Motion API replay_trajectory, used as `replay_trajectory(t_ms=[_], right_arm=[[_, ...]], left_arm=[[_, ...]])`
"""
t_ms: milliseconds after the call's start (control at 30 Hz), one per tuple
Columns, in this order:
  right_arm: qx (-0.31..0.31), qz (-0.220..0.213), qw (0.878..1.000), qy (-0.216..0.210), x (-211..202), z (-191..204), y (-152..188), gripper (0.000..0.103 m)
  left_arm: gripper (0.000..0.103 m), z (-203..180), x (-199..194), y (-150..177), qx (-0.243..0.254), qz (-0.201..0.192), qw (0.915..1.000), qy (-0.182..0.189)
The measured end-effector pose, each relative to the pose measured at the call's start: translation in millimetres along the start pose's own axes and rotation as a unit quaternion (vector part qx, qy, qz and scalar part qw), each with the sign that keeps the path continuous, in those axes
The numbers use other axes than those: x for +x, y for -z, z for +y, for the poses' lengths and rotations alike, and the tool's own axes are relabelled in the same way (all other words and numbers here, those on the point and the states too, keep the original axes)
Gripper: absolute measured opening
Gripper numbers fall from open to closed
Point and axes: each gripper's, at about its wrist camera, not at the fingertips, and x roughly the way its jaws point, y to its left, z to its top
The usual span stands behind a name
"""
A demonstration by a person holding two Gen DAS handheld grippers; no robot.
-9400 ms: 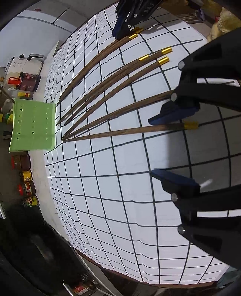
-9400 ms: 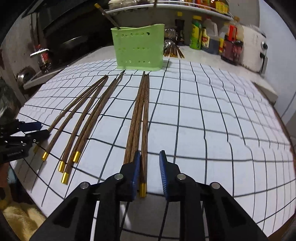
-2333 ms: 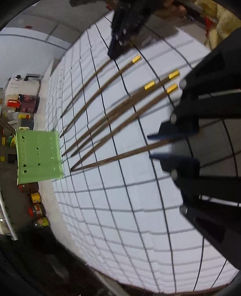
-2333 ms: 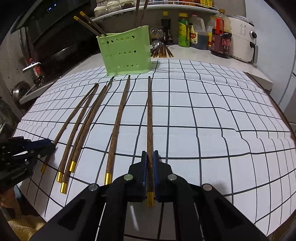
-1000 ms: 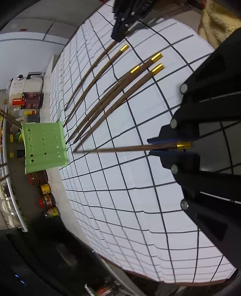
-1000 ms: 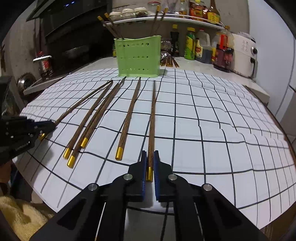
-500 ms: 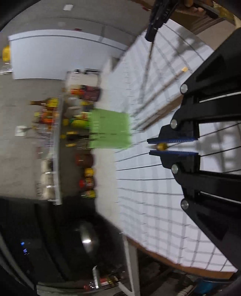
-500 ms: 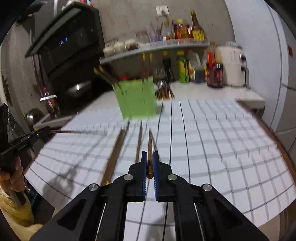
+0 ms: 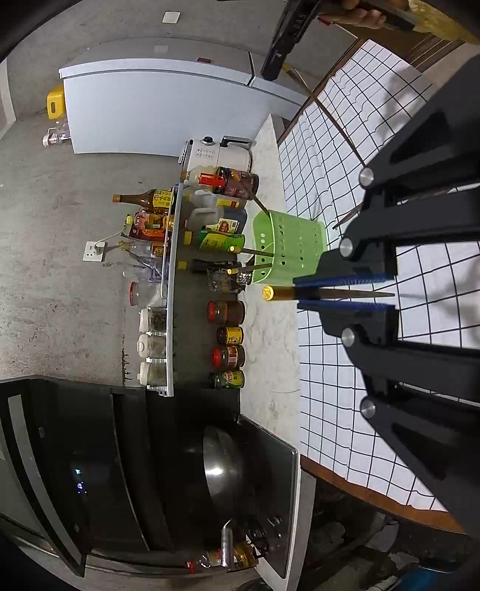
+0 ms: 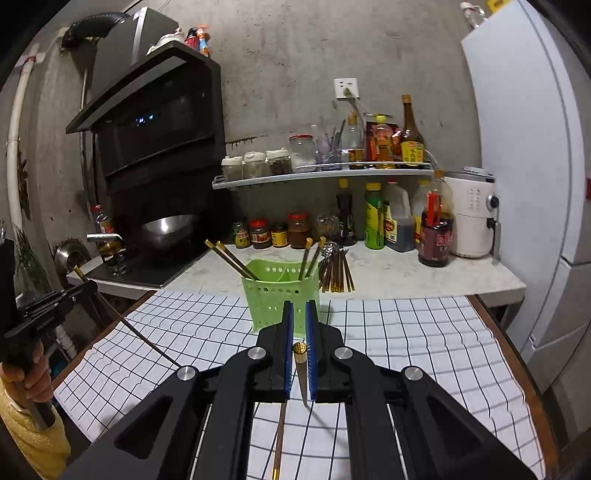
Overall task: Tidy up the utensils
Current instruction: 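Lift both held chopsticks and carry them up over the green utensil holder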
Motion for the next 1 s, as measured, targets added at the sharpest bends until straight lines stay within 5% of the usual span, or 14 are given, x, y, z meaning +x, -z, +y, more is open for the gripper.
replay_trajectory(t_ms=[700, 1000], right_arm=[[-0.019, 0.038, 0.999, -0.013, 61, 7, -42, 0.007], [-0.023, 0.106, 0.994, -0.008, 92, 5, 3, 0.007]], left_arm=[[0.007, -11, 42, -14, 0.057, 0.067, 0.9961, -0.001], [0.007, -4, 75, 6, 0.055, 0.128, 0.9899, -0.027]])
